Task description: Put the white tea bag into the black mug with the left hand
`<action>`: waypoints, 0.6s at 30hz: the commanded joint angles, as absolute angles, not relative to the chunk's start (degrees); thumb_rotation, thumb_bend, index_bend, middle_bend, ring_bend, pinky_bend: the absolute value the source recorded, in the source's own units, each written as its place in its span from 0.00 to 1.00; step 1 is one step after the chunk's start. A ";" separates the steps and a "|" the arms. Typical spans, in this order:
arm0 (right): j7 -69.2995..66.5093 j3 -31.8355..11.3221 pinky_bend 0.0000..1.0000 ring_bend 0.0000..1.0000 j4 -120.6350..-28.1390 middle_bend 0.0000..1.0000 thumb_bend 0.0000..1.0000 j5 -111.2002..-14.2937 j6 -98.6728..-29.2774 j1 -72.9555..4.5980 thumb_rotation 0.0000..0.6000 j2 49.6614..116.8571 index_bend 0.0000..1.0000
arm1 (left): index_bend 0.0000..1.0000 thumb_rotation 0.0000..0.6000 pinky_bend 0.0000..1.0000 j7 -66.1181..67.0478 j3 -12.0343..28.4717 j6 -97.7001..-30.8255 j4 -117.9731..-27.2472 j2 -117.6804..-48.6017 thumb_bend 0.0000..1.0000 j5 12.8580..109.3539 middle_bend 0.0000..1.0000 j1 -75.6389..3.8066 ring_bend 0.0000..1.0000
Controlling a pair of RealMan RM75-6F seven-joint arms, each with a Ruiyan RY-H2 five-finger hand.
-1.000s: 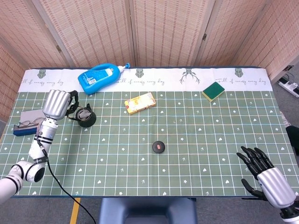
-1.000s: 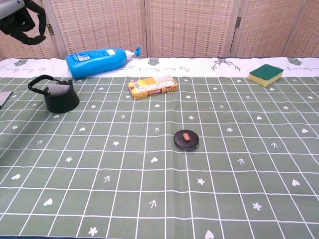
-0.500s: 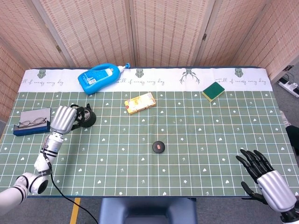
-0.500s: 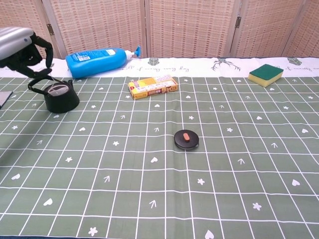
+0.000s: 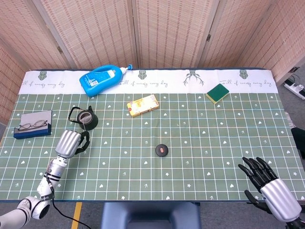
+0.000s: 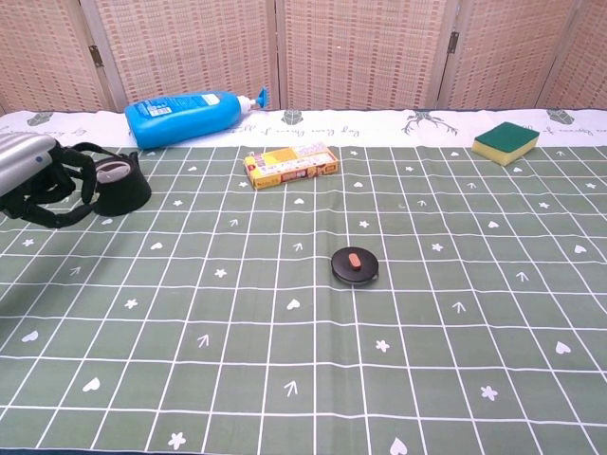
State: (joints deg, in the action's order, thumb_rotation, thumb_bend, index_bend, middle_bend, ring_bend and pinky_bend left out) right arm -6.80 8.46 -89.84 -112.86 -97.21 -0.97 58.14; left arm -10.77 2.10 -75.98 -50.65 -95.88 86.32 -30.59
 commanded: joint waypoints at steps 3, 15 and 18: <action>-6.68 8.52 0.00 0.00 -89.66 0.00 0.42 -113.10 -97.18 -1.02 1.00 58.25 0.00 | 0.64 1.00 1.00 -11.67 1.99 -75.78 -48.63 -97.23 0.51 86.52 1.00 -30.00 1.00; -5.67 9.03 0.00 0.00 -89.19 0.00 0.42 -114.59 -97.99 -0.59 1.00 58.65 0.00 | 0.66 1.00 1.00 -13.87 0.98 -74.70 -44.54 -100.10 0.51 87.05 1.00 -28.33 1.00; -5.42 9.16 0.00 0.00 -88.98 0.00 0.42 -114.96 -98.35 -0.39 1.00 58.81 0.00 | 0.65 1.00 1.00 -14.07 0.76 -74.92 -43.97 -100.51 0.51 87.27 1.00 -27.80 1.00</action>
